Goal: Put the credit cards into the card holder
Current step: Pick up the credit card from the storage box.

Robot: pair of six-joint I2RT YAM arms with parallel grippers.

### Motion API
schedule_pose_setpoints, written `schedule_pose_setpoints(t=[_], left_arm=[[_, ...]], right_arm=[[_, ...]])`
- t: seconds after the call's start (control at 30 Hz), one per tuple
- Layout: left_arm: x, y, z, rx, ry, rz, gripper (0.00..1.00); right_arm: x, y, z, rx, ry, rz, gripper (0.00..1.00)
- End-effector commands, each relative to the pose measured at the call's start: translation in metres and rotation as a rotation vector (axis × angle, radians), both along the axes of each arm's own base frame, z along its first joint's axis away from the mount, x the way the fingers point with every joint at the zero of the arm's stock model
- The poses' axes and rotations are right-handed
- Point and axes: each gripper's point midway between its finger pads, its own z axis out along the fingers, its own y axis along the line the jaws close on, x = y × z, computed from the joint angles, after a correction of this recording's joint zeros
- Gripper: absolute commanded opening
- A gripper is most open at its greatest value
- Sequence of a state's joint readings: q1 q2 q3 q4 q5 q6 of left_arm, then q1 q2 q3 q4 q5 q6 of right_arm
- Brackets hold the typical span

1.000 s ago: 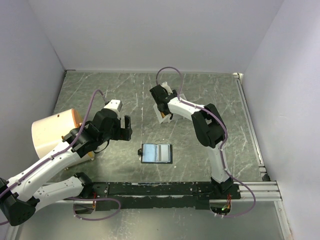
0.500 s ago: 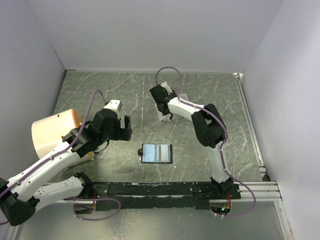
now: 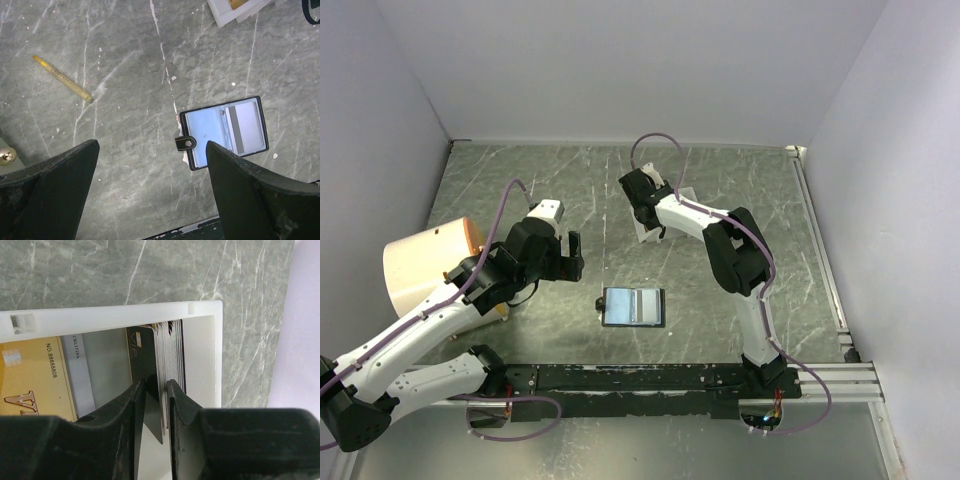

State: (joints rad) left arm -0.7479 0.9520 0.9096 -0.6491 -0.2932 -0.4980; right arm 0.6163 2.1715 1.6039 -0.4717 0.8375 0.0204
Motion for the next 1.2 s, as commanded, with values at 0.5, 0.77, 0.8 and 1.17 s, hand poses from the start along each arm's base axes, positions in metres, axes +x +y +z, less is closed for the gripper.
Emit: schedule_pose_setpoints(t=[0.5,0.77,0.8,1.17], left_arm=[[0.003,0.004,0.011,-0.01,-0.026,0.027,1.0],[0.003,0.004,0.012,-0.01,-0.027,0.029,1.0],[0.003,0.004,0.011,-0.009,-0.027,0.029,1.0],[0.003,0.005,0.012,-0.009,-0.028,0.031,1.0]], right_arm=[[0.012,0.005,0.023,0.066,-0.062,0.006,0.2],[0.015,0.007,0.03,0.088,-0.072,0.021,0.17],[0.015,0.007,0.03,0.09,-0.072,0.021,0.17],[0.017,0.004,0.033,0.125,-0.08,0.011,0.15]])
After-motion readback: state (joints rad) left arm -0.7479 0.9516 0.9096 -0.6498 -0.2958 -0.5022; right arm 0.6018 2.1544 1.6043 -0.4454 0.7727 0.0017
